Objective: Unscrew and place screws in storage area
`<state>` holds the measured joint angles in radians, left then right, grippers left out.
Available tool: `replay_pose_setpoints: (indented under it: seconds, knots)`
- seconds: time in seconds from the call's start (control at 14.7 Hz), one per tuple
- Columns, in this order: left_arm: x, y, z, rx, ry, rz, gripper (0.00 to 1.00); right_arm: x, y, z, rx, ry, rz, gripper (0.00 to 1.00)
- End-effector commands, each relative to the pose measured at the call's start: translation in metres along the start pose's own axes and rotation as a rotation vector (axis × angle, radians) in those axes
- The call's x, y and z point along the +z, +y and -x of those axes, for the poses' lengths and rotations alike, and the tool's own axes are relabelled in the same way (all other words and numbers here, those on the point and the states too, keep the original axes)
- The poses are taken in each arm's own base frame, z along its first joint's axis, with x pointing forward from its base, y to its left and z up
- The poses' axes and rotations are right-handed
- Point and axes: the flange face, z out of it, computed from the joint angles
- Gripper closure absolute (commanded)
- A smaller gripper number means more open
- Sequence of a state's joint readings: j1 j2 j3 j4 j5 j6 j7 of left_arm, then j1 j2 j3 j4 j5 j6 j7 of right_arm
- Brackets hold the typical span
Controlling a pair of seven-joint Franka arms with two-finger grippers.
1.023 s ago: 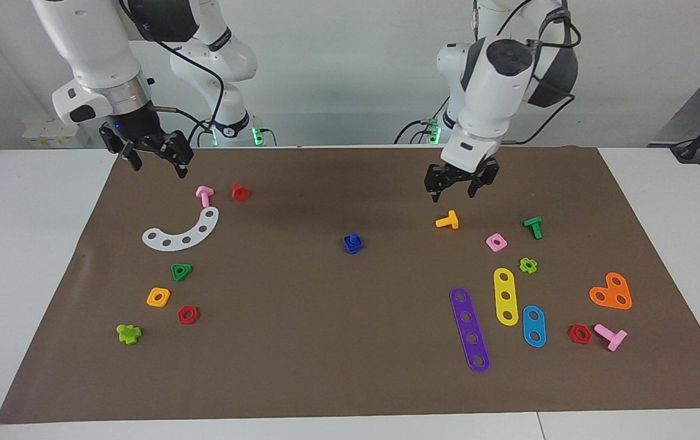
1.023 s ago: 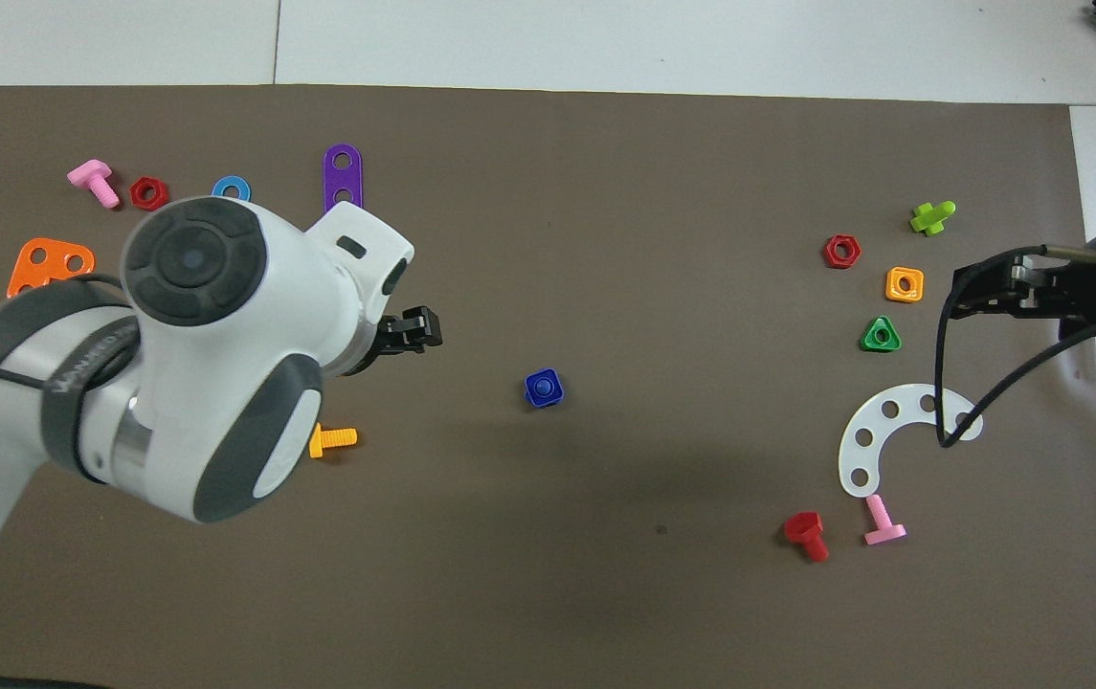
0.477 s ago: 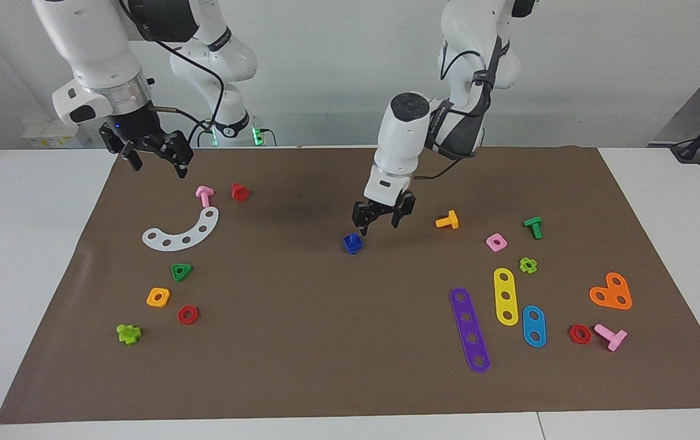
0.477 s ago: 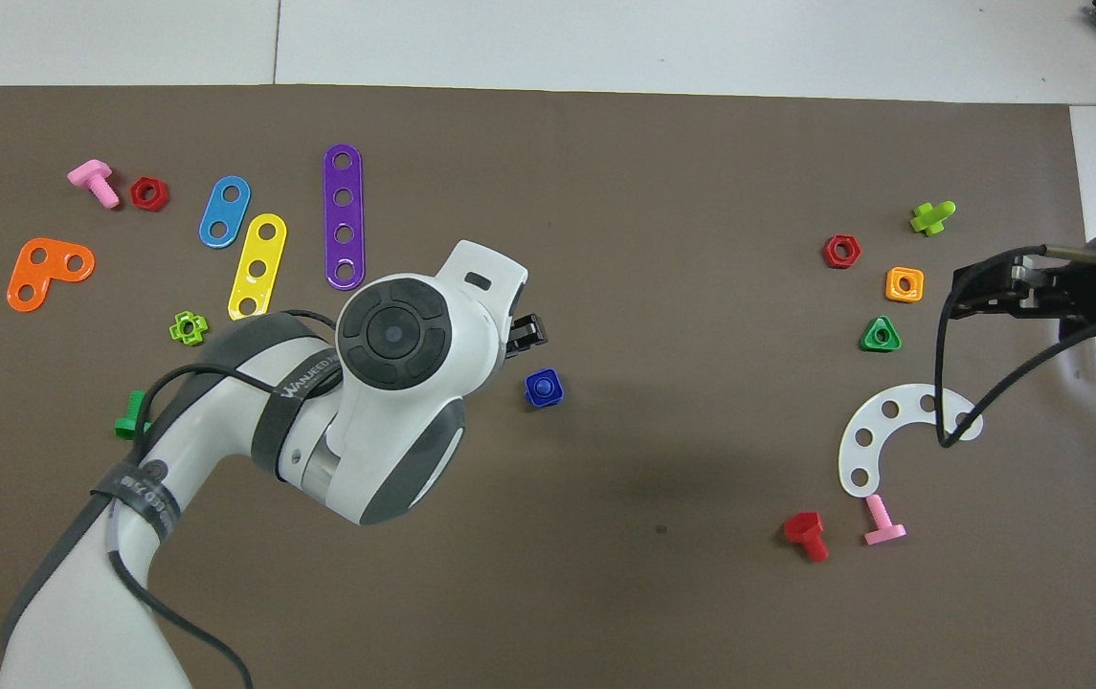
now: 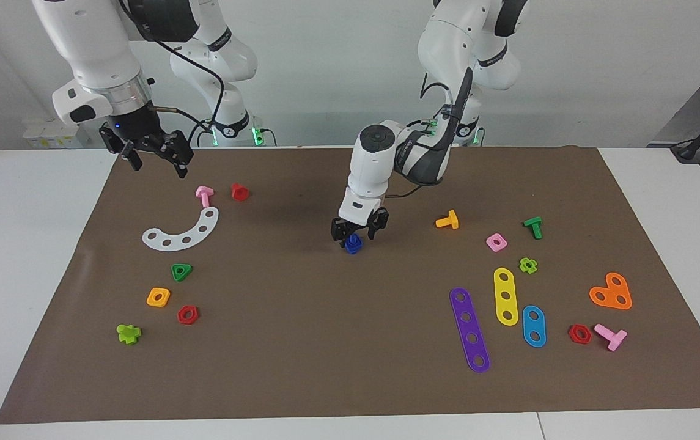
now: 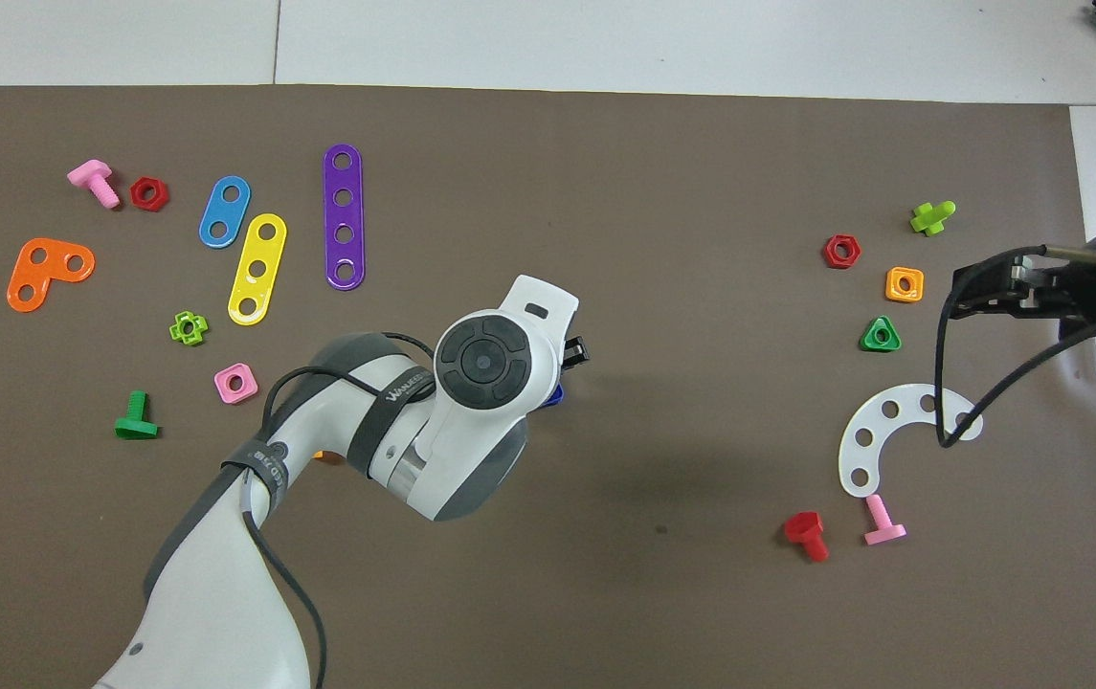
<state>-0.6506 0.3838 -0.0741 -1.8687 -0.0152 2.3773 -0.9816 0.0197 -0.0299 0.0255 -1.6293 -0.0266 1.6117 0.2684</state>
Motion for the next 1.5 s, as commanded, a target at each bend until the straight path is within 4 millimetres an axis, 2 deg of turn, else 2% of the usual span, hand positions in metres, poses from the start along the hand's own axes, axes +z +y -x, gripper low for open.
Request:
replay_pose_setpoints:
  seconds: [0.0,0.34,0.61,1.02,1.16,1.43]
  knots:
    - [0.008,0.006,0.006,0.001,0.005,0.001,0.18,-0.001,0.002,0.007,0.006,-0.010,-0.014,0.00]
    - [0.011,0.009,0.014,0.015,-0.001,-0.005,0.33,-0.001,0.002,0.007,0.006,-0.012,-0.014,0.00]
    - [0.012,0.008,0.015,0.015,-0.001,-0.007,0.51,-0.001,0.002,0.007,0.006,-0.010,-0.014,0.00]
    - [0.013,0.007,0.016,0.016,-0.003,-0.009,0.66,-0.001,0.003,0.007,0.008,-0.010,-0.014,0.00]
    - [0.013,0.007,0.016,0.016,-0.003,-0.009,0.75,-0.001,0.003,0.007,0.008,-0.010,-0.014,0.00]
    - [0.008,0.007,0.008,0.006,-0.006,-0.014,0.82,-0.001,0.003,0.007,0.008,-0.010,-0.014,0.00]
